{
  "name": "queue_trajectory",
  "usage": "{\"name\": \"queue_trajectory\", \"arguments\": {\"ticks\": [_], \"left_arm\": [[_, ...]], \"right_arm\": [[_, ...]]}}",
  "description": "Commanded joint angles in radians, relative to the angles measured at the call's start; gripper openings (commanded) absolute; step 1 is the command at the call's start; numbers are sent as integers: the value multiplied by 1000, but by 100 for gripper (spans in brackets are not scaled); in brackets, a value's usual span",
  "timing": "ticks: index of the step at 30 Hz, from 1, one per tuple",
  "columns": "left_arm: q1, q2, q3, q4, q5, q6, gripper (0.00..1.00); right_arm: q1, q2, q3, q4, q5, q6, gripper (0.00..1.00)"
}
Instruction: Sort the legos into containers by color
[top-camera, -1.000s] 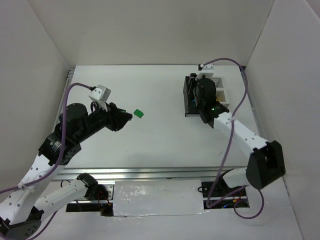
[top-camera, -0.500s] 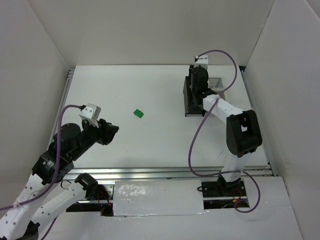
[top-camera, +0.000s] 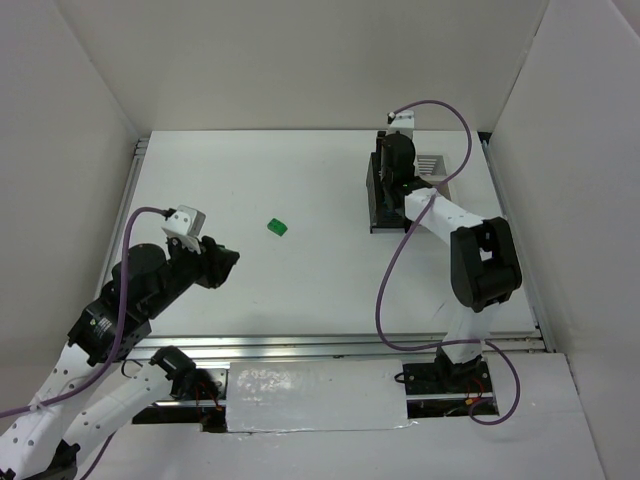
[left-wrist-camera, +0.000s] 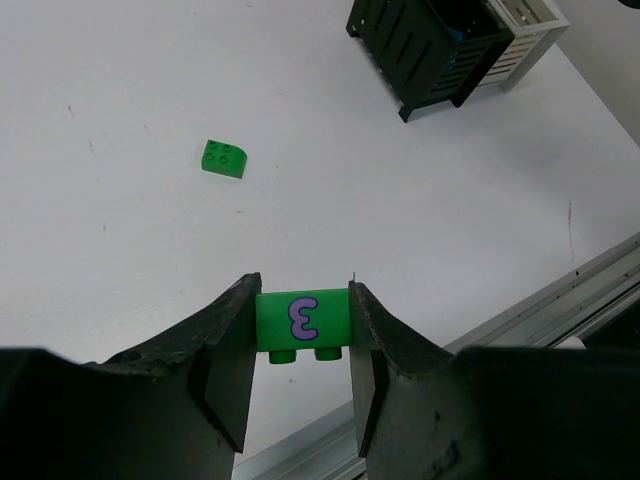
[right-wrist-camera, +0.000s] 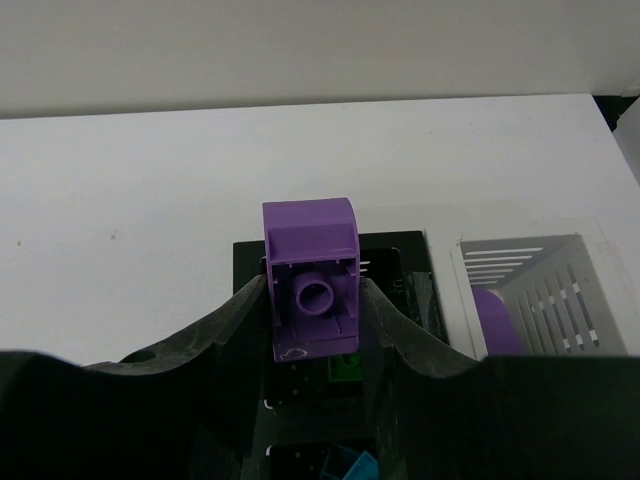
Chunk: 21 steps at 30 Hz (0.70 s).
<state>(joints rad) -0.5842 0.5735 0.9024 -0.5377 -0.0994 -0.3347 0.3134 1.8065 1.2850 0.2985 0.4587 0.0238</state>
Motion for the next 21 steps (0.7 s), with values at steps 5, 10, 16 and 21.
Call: {"name": "queue_trajectory", "arguments": {"ticks": [5, 10, 16, 21], "left_arm": [[4, 2, 0, 56, -16, 25, 0], [4, 2, 0, 58, -19, 25, 0], [3, 2, -2, 59, -16, 25, 0], [4, 0, -3, 59, -14, 26, 0]], "right_arm": [[-8, -9, 31, 24, -11, 7, 0], [-8, -19, 20, 21, -20, 13, 0], [-8, -32, 14, -2, -49, 27, 0], [-8, -41, 8, -16, -63, 34, 0]]}}
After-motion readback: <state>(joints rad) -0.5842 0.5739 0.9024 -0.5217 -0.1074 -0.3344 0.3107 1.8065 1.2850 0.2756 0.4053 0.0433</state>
